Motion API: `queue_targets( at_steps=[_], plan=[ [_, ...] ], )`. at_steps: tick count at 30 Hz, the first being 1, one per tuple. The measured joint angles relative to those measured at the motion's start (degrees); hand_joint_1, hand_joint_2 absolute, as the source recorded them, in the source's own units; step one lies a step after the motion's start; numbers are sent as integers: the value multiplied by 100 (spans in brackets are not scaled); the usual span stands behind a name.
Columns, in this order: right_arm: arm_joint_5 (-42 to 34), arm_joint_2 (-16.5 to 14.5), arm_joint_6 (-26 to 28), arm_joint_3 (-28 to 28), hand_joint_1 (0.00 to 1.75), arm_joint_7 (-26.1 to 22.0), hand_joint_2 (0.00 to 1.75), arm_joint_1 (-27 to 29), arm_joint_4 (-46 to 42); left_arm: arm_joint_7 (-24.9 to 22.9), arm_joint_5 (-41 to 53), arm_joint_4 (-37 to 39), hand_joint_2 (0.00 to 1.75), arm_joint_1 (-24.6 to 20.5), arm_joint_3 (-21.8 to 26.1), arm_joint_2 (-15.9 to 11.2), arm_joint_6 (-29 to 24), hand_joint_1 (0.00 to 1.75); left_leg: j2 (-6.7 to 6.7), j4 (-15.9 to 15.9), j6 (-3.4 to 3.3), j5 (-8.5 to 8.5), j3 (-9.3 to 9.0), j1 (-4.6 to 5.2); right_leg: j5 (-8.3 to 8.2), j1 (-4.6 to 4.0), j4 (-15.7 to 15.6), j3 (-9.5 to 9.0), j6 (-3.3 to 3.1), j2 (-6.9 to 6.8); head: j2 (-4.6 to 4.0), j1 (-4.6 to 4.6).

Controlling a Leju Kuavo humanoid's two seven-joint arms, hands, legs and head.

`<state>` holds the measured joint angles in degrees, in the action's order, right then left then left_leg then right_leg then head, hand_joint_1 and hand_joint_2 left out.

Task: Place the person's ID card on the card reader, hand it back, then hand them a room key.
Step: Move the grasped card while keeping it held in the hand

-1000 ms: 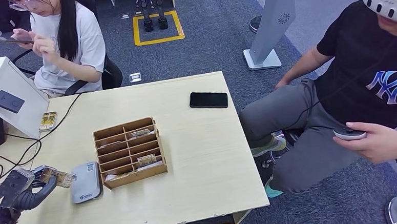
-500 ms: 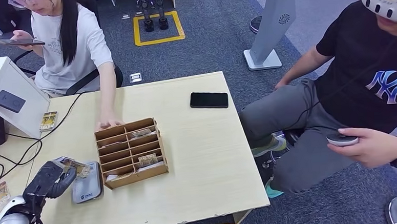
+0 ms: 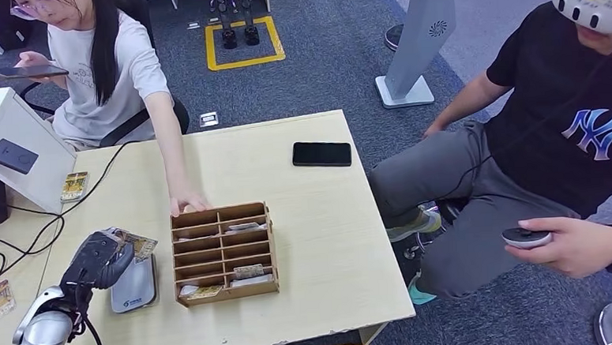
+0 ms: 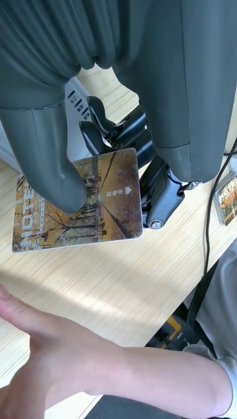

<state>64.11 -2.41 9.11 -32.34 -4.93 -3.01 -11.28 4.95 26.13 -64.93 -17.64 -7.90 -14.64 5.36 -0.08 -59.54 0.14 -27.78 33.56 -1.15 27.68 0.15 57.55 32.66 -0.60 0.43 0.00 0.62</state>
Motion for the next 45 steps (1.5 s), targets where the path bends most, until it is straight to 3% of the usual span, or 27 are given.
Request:
queue_targets(
  at_steps=[14, 27, 45],
  plan=[
    [113, -15, -42, -95, 0, 20, 0, 4, 0, -12, 523, 568, 175, -163, 13, 20, -433, 175, 0, 1, 0, 0, 0, 0, 0, 0, 0, -2, 0, 0, 0, -1],
    [120, -15, -38, -210, 0, 2, 0, 14, 0, 139, 36, 268, 175, -102, 301, -327, 65, 175, -1, 2, 0, 0, 1, -1, 0, 0, 3, -3, 0, -2, 0, 0],
    [120, -15, -37, -239, 0, 1, 0, 13, 0, 139, 29, 113, 175, -54, 335, -391, 65, 175, -2, 1, 0, 0, 1, -1, 0, 0, 3, -2, 0, -2, 0, -1]
  ],
)
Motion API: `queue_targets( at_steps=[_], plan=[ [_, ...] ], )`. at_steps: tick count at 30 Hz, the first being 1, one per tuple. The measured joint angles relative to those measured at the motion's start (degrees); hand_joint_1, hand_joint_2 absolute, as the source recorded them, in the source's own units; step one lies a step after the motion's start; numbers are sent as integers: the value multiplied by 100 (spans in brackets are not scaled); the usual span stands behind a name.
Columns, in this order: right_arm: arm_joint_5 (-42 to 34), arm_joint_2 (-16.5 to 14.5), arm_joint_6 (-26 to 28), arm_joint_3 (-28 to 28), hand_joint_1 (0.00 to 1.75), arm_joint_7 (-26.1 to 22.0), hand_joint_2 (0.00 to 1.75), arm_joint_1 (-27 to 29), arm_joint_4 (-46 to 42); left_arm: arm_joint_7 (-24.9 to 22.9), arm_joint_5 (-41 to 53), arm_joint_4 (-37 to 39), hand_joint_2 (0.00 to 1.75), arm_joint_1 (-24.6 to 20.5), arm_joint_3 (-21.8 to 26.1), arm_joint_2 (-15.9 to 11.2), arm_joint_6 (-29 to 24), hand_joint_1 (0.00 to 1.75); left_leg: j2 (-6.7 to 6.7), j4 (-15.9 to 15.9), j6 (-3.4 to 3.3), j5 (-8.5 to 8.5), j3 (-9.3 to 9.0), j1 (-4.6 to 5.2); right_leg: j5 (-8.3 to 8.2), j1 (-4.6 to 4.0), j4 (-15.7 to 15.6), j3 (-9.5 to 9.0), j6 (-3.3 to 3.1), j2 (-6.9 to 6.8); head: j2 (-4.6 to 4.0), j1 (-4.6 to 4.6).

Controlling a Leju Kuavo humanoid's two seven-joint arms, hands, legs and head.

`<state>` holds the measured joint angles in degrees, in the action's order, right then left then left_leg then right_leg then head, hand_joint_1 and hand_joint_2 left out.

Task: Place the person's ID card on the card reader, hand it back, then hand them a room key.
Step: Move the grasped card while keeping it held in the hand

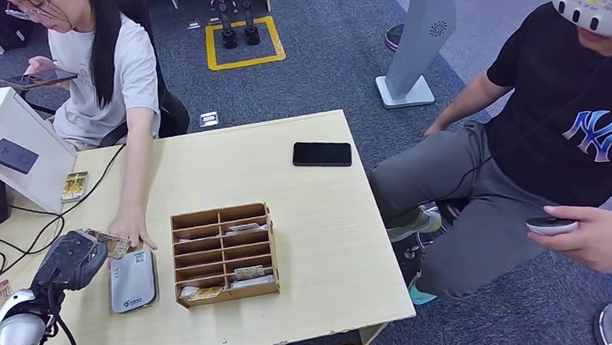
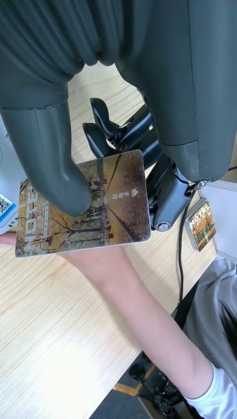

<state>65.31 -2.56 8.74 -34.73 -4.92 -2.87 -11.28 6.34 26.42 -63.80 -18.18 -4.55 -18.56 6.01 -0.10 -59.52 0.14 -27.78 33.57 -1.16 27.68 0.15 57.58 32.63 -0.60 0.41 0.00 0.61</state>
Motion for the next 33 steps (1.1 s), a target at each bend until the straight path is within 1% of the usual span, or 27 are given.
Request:
queue_targets(
  at_steps=[33],
  plan=[
    [0, 0, 0, 0, 0, 0, 0, 0, 0, 0, -1, -2, 175, 0, 0, -1, 0, 175, 0, 0, 0, 0, 0, 0, 0, 0, 0, 0, 0, 0, 0, 0]
  ],
)
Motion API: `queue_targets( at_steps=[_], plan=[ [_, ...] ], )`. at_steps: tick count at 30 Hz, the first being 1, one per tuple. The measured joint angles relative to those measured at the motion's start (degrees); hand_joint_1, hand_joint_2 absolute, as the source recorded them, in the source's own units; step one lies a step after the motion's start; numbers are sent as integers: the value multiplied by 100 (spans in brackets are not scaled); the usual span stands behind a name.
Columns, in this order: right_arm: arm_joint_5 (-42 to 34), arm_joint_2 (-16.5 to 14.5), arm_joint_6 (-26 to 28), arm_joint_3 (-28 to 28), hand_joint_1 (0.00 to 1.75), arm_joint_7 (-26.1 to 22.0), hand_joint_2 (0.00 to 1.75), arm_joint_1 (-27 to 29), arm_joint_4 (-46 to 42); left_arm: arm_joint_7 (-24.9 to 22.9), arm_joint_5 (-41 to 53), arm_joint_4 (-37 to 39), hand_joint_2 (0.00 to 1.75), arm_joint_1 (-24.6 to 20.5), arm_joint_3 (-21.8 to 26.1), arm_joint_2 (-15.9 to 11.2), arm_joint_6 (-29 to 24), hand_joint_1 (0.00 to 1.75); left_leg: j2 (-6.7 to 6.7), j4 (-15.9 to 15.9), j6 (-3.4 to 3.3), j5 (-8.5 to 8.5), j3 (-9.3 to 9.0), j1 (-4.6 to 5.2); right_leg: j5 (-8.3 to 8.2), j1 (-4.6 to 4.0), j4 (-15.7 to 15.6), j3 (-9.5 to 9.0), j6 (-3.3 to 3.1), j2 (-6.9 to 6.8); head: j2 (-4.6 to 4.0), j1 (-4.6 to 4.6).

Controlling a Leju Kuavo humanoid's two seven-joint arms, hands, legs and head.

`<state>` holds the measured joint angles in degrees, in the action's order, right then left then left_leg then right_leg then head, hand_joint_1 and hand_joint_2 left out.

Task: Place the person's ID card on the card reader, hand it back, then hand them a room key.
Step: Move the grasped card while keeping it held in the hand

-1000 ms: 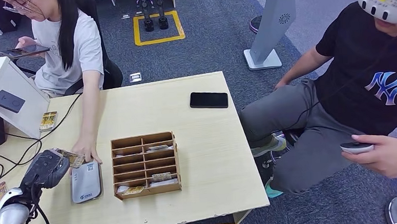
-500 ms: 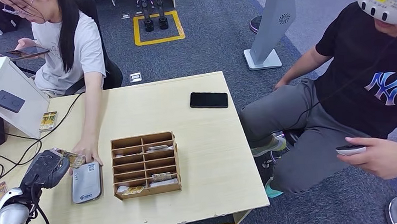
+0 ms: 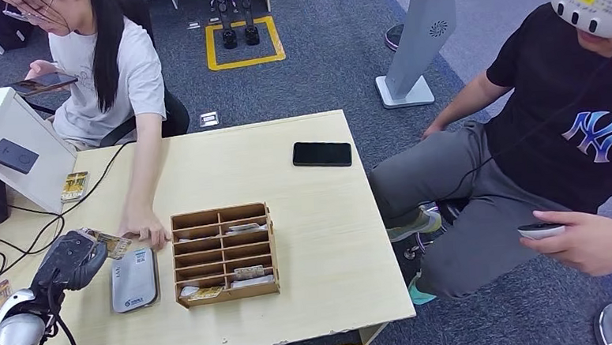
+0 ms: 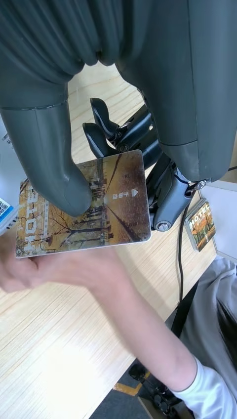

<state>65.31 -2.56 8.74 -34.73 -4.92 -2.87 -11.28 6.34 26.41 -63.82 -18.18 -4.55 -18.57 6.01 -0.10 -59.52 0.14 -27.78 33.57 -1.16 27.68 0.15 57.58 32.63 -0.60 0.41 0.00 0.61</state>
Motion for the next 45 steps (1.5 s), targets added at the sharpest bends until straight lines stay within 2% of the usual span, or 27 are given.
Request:
queue_targets(
  at_steps=[4, 7, 11, 16, 45],
  plan=[
    [2, 0, -3, 0, 0, -8, 0, -2, 0, -36, 213, -7, 175, 20, -13, -42, 159, 175, 3, 1, 0, 0, 0, 0, 0, 0, 0, -1, 0, 3, 0, 2],
    [21, 0, -30, -1, 0, -48, 0, 2, 0, -45, 806, -65, 175, 212, -118, -223, 366, 175, 22, 6, 3, -3, -8, 1, 0, 1, 0, 1, 0, 25, 0, -4],
    [75, 0, -50, -5, 0, -74, 0, 9, 0, 59, 1014, -109, 175, 449, -207, -362, 260, 175, 15, 7, 4, -4, -9, 2, 5, 2, 0, 0, 4, 20, 0, 2],
    [81, 0, -50, -8, 0, -79, 0, 2, -1, 70, 1038, -145, 175, 524, -279, -458, 250, 175, 14, 9, 4, -3, -11, 1, 4, 1, 0, -3, 3, 19, 0, 2],
    [117, 0, -95, -15, 0, -164, 0, 0, 0, -41, 897, -382, 175, 678, -292, -569, 338, 175, 14, 10, 4, -2, -13, 1, 3, 1, 0, -4, 2, 18, 0, 2]
  ],
)
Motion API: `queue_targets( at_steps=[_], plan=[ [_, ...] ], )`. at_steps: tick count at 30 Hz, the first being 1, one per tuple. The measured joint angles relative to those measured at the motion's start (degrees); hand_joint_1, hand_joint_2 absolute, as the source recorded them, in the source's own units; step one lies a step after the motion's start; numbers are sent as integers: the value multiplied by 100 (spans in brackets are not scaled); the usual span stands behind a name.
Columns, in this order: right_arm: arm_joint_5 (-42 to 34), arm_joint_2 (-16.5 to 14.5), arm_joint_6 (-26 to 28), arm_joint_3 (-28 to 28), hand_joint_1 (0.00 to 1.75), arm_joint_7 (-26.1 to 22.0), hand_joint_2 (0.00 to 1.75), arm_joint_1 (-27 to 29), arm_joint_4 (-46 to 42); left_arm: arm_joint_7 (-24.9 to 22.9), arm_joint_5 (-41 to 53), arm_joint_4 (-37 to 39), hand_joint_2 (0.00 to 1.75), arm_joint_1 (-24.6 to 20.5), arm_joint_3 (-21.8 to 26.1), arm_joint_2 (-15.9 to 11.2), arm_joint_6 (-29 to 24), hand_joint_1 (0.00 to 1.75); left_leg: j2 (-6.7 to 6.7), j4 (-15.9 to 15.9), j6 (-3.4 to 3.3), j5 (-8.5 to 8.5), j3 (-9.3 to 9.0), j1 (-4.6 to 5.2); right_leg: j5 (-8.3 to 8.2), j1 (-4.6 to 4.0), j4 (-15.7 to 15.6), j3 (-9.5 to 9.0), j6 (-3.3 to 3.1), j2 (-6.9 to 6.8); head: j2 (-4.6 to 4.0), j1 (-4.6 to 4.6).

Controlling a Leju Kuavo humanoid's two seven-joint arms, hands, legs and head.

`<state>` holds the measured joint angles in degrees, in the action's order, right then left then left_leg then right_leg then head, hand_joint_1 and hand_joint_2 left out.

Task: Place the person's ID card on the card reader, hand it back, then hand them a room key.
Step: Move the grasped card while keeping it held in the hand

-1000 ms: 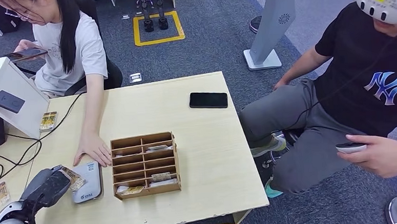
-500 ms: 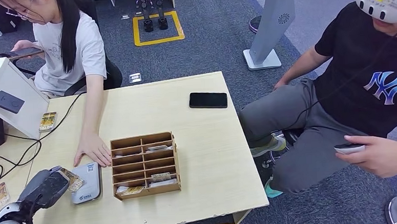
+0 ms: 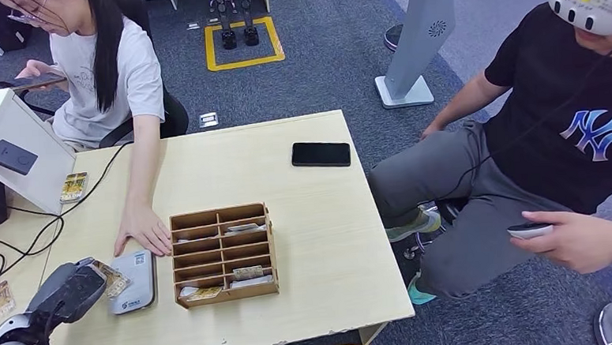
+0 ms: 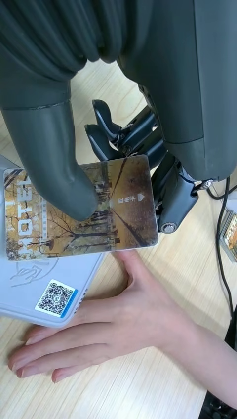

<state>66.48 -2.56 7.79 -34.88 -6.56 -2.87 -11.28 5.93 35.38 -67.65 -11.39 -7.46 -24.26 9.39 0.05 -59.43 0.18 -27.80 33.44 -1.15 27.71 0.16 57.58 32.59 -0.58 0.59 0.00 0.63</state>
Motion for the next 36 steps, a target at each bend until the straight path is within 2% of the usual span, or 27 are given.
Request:
queue_targets(
  at_steps=[16, 36],
  plan=[
    [82, 0, -22, -1, 0, -10, 0, -6, -2, -119, 314, 0, 175, 13, -2, 108, -212, 175, -1, 0, 0, 0, -1, 0, 0, 0, 0, 0, 0, -1, 0, 0],
    [189, 0, -75, -3, 0, 3, 0, -38, -2, -213, 477, 238, 175, -92, -91, 676, -486, 175, -3, 0, 0, 0, -2, 1, 0, 1, 0, -3, 0, -5, 0, -1]
  ],
)
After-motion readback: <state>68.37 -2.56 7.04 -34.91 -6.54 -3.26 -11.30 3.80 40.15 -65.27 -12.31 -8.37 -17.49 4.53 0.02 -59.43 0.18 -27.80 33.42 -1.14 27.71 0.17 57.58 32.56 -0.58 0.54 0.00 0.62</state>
